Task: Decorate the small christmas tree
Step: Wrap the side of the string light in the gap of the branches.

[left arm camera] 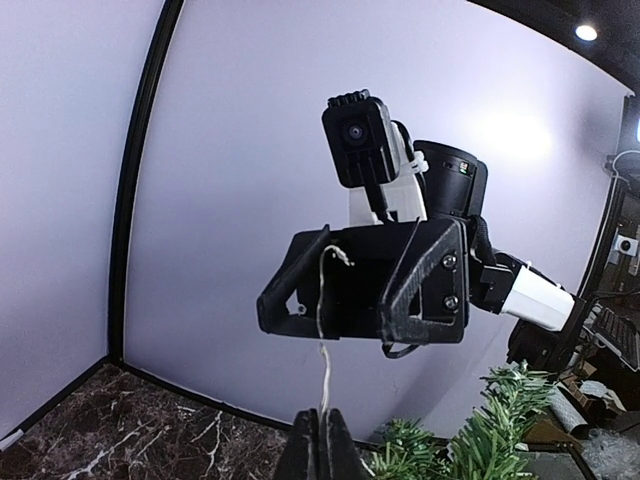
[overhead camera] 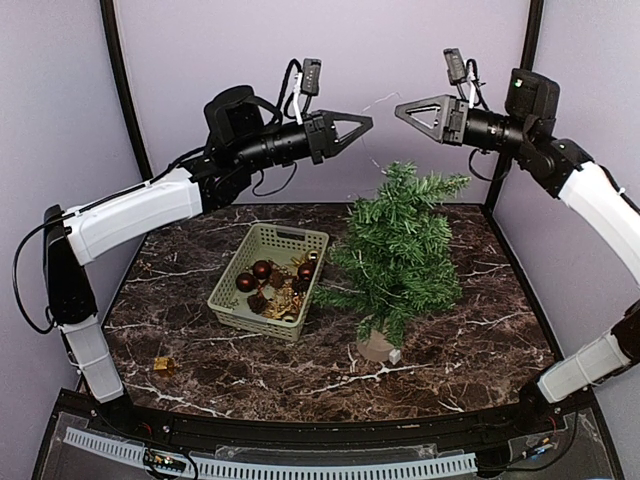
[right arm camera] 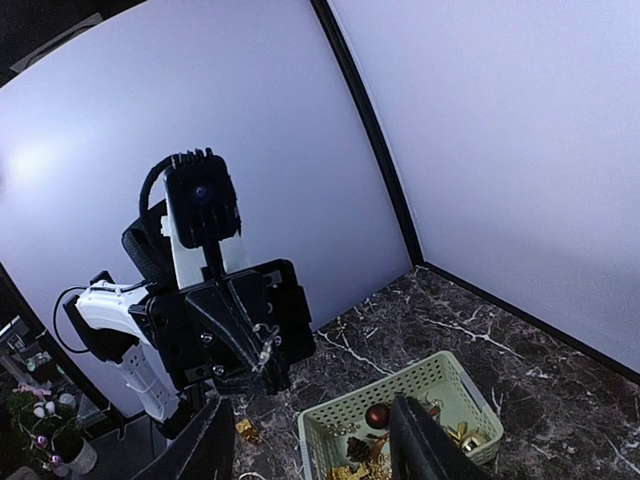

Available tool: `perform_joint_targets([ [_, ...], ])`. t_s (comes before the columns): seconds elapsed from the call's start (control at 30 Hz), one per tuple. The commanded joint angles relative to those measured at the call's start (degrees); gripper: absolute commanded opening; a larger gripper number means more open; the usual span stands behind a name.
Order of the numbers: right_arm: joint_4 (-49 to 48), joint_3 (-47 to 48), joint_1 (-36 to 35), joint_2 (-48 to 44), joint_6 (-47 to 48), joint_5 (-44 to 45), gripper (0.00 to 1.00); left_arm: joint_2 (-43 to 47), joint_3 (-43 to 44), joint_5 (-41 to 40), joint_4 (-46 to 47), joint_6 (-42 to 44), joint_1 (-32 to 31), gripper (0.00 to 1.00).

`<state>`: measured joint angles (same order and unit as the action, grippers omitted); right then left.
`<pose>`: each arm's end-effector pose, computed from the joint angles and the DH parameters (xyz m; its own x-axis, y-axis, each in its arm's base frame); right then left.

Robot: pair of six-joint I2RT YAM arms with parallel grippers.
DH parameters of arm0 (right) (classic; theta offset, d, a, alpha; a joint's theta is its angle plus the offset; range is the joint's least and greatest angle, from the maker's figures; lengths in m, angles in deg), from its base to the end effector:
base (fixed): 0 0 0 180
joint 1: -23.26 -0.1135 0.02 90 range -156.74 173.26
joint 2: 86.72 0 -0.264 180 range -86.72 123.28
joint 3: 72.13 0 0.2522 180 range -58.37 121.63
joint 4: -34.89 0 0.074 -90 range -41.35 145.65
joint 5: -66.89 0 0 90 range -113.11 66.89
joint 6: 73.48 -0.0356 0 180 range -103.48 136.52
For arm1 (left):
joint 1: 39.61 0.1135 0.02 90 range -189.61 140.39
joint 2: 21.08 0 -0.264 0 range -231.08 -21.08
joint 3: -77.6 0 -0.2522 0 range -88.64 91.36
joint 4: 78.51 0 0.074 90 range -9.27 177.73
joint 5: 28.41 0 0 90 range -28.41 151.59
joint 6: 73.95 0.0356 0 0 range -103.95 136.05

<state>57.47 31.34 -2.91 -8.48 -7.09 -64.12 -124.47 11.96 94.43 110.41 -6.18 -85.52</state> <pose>0.2545 0.1511 0.4841 -0.3309 0.1741 -0.9275 -0.8606 0.3475 0.3723 0.2828 -0.3197 0.4537 -0.1434 -0.3088 -0.9403 0.9766 0.1097 -0.1850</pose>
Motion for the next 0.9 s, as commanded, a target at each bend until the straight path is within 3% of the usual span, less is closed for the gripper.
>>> perform_joint_targets([
  [0.0,-3.67,2.23,-0.9,0.74,1.03,-1.73,0.51,-0.14,1.79,1.69,1.48,-0.52,0.12,0.0],
  [0.2,-3.49,4.5,-2.94,2.22,2.08,-2.42,0.57,-0.21,1.88,1.74,1.19,-0.35,0.12,0.0],
  [0.33,-5.98,4.64,-3.69,2.72,0.97,-1.54,0.54,-0.18,1.86,1.98,0.94,-0.35,0.12,0.0],
  [0.5,-8.58,4.42,-4.13,3.45,-0.76,-1.4,0.38,-0.16,1.87,2.27,0.64,-0.35,0.12,0.0],
  [0.73,-11.13,2.82,-4.3,3.08,-1.93,1.36,0.02,-0.14,1.67,2.74,0.64,-0.56,0.12,0.0],
  [0.83,-11.69,1.18,-4.24,1.68,-1.64,4.25,0.0,-0.14,1.62,2.81,0.35,-0.33,0.12,0.01],
  [0.87,-11.61,0.6,-4.3,1.02,-1.14,5.64,0.0,-0.03,1.51,2.69,-0.02,-0.16,0.12,0.08],
])
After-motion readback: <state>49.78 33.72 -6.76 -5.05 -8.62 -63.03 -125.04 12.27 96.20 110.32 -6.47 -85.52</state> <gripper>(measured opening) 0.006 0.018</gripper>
